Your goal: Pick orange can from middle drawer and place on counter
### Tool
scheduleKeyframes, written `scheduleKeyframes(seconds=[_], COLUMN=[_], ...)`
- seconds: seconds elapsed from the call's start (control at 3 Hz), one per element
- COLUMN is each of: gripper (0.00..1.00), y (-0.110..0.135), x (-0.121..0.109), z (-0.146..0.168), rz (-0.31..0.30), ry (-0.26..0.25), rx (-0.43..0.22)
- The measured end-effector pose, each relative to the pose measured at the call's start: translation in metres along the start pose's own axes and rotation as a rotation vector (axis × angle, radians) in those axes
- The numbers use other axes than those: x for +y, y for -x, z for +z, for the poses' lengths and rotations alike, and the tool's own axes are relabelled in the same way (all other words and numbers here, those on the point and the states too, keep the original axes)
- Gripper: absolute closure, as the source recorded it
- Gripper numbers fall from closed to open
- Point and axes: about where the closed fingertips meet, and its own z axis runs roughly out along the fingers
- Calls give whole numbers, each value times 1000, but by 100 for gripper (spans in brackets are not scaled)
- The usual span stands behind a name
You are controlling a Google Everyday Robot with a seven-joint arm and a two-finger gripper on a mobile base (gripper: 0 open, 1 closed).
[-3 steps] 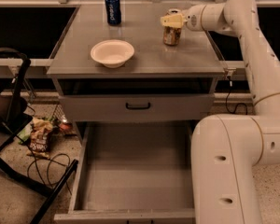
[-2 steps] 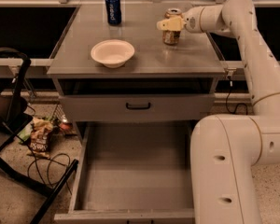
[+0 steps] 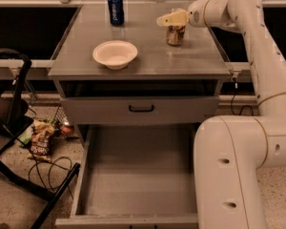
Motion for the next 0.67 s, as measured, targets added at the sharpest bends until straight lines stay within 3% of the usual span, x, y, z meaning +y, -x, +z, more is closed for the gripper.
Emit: scheduleKeyframes(seconds=[0.33, 0.67], gripper=[0, 0], y=[43, 99], x=[-10, -14], z=[-18, -45], rz=[-92, -233], ry=[-127, -252], rx=[26, 8])
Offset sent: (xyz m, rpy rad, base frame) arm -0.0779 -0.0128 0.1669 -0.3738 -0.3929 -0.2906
